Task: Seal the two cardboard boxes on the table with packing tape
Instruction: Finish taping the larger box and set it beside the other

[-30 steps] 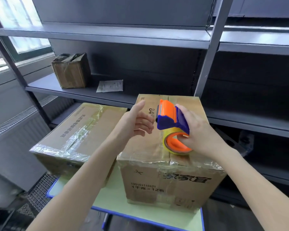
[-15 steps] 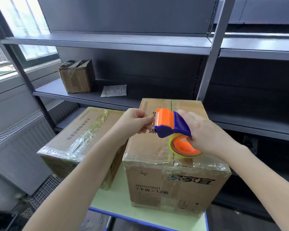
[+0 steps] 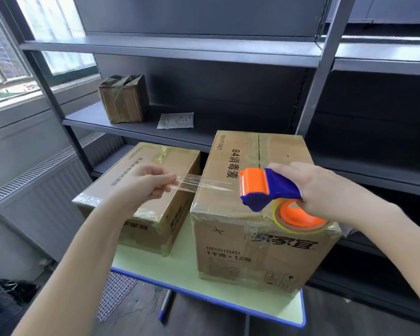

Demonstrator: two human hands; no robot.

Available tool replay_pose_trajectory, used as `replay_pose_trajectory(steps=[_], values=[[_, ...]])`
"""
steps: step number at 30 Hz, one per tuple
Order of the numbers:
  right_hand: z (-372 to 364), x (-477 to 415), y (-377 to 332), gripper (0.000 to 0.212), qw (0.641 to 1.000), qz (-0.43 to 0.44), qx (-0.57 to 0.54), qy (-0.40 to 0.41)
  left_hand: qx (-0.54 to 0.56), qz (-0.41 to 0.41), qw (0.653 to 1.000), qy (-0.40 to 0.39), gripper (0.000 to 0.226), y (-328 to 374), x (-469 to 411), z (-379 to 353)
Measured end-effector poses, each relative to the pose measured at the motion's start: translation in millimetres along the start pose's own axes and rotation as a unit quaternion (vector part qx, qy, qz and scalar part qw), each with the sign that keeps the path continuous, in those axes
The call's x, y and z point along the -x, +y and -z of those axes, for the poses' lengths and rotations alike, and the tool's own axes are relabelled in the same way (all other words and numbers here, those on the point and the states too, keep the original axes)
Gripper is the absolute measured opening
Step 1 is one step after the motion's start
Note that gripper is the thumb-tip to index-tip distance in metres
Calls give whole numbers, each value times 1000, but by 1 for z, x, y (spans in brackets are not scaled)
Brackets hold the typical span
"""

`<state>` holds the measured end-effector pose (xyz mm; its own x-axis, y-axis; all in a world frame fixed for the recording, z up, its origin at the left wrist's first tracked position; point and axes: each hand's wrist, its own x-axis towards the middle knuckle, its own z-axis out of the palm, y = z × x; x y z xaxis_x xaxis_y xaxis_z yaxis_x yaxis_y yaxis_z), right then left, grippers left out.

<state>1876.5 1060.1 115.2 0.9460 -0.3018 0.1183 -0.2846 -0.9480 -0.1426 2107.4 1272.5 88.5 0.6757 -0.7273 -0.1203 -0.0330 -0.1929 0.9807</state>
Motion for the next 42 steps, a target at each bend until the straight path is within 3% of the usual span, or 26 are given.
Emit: replay_pose_trajectory(steps=[3, 7, 12, 21, 26, 31, 39, 42], values=[[0, 9, 1, 77, 1000, 10, -9, -28, 24, 38, 998, -42, 16, -21, 5, 7], [3, 16, 8, 89, 997, 34, 60, -32, 69, 61, 995, -24, 14, -38, 2, 20], [5, 29, 26, 88, 994, -11, 105, -35, 36, 81, 996, -32, 14, -50, -4, 23], [-2, 30, 27, 84, 986, -12, 164, -13, -43, 38, 997, 59, 32, -68, -8, -2], [-1, 24, 25, 81, 983, -21, 181, -31, -23, 49, 998, 29, 30, -80, -7, -3], [3, 20, 20, 82, 979, -17, 196, -57, -46, 80, 996, 14, 45, -97, -8, -7], [6, 16, 24, 84, 988, -5, 141, -62, 25, 138, 986, -93, 36, -109, -4, -38], [5, 14, 23, 84, 988, 9, 142, -54, -10, 140, 985, -104, 33, -104, -4, -35]])
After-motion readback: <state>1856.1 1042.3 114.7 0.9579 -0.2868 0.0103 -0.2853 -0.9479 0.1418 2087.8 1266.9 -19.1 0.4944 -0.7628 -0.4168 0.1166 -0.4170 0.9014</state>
